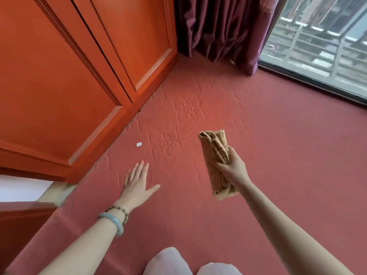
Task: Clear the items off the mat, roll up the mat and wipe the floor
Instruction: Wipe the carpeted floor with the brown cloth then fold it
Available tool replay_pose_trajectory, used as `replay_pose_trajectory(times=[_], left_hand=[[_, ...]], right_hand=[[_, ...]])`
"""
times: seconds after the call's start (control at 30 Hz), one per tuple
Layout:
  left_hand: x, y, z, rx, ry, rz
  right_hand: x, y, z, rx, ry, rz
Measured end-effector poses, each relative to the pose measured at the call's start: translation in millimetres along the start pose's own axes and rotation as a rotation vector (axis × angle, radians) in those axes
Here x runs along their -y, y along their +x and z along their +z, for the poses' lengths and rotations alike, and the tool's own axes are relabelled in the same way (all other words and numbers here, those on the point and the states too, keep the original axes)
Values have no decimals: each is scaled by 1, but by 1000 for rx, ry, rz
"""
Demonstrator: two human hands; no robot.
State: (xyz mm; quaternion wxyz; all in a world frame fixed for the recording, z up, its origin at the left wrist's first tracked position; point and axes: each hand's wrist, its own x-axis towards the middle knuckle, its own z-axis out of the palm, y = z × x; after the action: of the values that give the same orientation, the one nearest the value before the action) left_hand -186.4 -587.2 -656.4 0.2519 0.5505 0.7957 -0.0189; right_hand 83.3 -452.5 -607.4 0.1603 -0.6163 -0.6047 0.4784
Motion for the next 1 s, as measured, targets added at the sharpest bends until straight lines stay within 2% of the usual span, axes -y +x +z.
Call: replay_pose_trajectory(times=[0.23, 0.4, 0.5, 0.63, 0.77, 0.87, 1.0], left_hand=[[51, 132, 128, 12, 34, 130], [74, 183, 171, 104, 63, 74], [88, 187, 193, 98, 60, 88], [91, 194, 196, 72, 71, 109], [92, 194, 198, 68, 37, 112], [92, 193, 195, 87, 21, 110], [91, 192, 194, 101, 0, 97]], right_hand=[[-98, 111, 81, -35, -67, -79], [-133, 168, 103, -46, -190, -136], [-143, 208, 108, -180, -385, -117], [-142, 261, 116, -376, -535, 20], [-140, 297, 146, -331, -629, 71], [-129, 292, 181, -257, -744, -77], [-122, 240, 224, -45, -743, -272]])
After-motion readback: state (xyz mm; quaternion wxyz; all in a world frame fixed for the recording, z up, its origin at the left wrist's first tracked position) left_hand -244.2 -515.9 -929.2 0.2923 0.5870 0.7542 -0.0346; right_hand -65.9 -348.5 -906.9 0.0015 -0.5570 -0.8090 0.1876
